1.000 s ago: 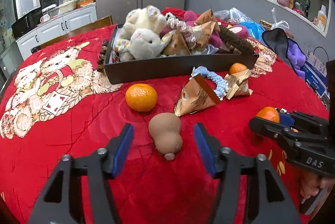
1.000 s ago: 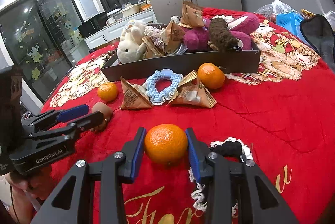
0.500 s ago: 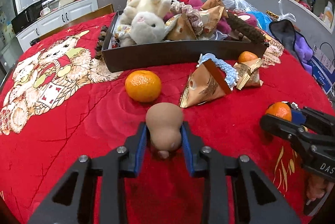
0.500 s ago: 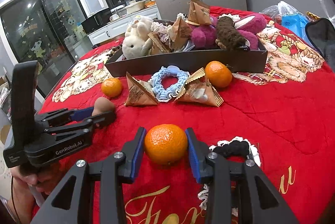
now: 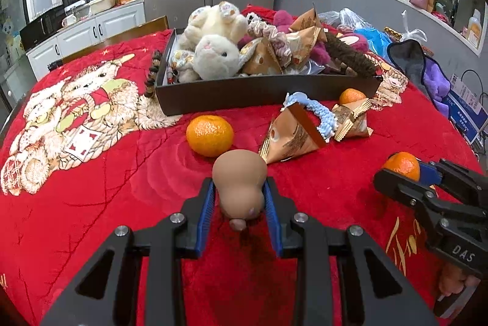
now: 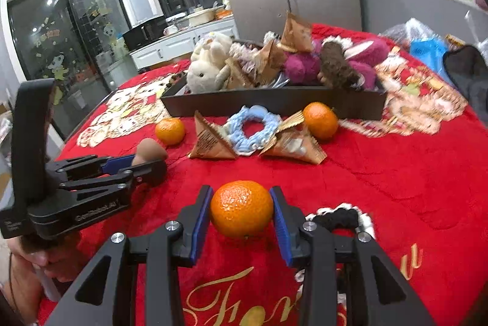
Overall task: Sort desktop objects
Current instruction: 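Lift the gourd toy with the left tool while the right tool lifts the orange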
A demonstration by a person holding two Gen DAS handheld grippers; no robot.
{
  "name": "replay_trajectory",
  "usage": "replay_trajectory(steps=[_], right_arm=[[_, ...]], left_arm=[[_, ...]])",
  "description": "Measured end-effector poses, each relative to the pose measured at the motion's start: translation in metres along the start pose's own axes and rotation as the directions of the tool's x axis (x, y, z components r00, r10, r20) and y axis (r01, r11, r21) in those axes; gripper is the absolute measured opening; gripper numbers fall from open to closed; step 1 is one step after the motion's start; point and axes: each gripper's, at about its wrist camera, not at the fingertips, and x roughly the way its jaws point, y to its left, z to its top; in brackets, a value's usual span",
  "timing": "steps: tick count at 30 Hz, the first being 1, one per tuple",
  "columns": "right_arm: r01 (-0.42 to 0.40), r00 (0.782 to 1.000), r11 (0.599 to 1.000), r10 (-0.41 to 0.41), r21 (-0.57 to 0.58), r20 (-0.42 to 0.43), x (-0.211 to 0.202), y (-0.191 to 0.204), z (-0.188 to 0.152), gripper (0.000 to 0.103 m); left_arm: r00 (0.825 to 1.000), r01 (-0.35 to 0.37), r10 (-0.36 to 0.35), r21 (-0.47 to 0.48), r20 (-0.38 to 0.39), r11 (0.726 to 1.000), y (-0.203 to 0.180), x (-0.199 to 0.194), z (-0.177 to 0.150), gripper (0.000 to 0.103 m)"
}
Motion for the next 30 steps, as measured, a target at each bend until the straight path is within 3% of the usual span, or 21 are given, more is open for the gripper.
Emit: replay_trajectory(steps=[7, 23, 30], right_arm=[[0.012, 1.0, 1.0, -0.012, 0.021, -0.008, 0.002, -0.005, 0.001, 0.039], [0.001, 0.999, 1.0, -0.001, 0.003, 0.045, -0.024, 0.016, 0.009, 0.039], [0.082, 0.993, 0.997, -0.082, -0.004, 0.083, -0.041, 0.026, 0.039, 0.039]], left_arm=[[0.998, 0.042, -0.042, -0.005, 0.036, 0.999, -0.003, -0.01, 0.002, 0.032], [0.994, 0.022, -0.016, -0.052, 0.109, 0.998, 0.0, -0.052, 0.019, 0.032], [0.989, 0.005, -0.001, -0.028, 0.148, 1.0, -0.007, -0.072, 0.049, 0.032]])
